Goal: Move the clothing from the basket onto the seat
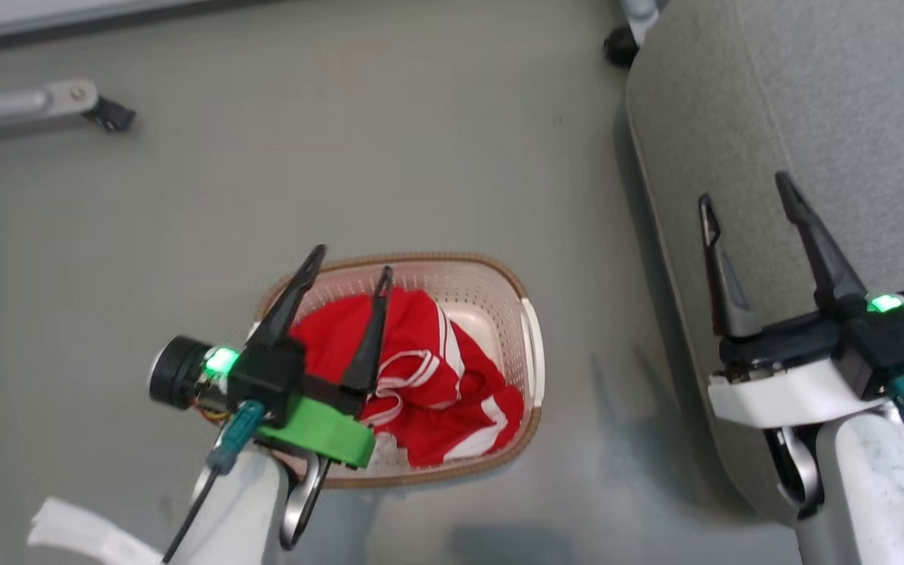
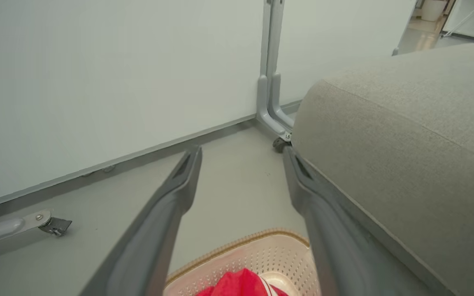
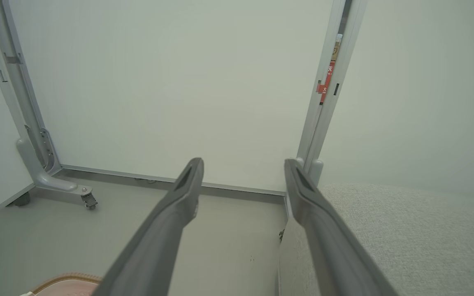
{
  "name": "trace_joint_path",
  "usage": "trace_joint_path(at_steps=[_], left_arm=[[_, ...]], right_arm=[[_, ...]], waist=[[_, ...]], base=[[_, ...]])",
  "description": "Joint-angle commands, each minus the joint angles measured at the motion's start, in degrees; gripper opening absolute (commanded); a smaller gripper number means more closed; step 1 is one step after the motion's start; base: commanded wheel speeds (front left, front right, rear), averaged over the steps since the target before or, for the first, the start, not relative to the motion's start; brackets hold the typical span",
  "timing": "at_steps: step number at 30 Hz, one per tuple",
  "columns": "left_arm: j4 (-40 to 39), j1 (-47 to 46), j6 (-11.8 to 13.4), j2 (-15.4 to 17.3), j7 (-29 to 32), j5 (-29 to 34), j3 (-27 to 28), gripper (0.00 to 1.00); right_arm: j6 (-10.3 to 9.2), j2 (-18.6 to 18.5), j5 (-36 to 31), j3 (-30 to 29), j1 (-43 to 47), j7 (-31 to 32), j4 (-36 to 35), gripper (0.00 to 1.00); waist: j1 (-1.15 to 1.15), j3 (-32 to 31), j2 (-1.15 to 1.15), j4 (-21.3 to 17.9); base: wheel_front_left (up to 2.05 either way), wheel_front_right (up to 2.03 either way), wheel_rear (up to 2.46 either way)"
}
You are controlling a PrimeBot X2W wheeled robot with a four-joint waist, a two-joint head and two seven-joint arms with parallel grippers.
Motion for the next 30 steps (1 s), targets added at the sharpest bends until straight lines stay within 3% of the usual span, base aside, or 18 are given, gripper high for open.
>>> trace_joint_path(at_steps=[1,15,24,30], left_arm=[[1.7,-3.0,-0.2,1.5,0.0,0.6,-1.6,1.00],[22.9,-22.6,-0.2,9.0,0.0,1.8,-24.6,1.00],[35.9,-35.8,-0.1,12.0,0.0,0.4,-40.1,1.00],[42.1,-42.7,-0.1,13.2,0.0,2.9,-49.8,1.00]], right_arm=[[-0.02,-0.2,0.4,-0.3,-1.7,-0.1,-0.4,1.00],[-0.02,-0.2,3.3,-0.1,-9.3,-0.1,-3.1,1.00],[-0.02,-0.1,6.0,0.5,-11.4,-0.1,-3.9,1.00],[-0.02,-0.1,8.2,0.5,-12.2,-0.1,-4.2,1.00]], waist=[[0.00,9.5,0.00,-1.7],[0.00,24.4,0.00,-5.9],[0.00,31.7,0.00,-9.3],[0.00,34.9,0.00,-11.0]], base=[[0.00,0.00,0.00],[0.00,0.00,0.00],[0.00,0.00,0.00],[0.00,0.00,0.00]])
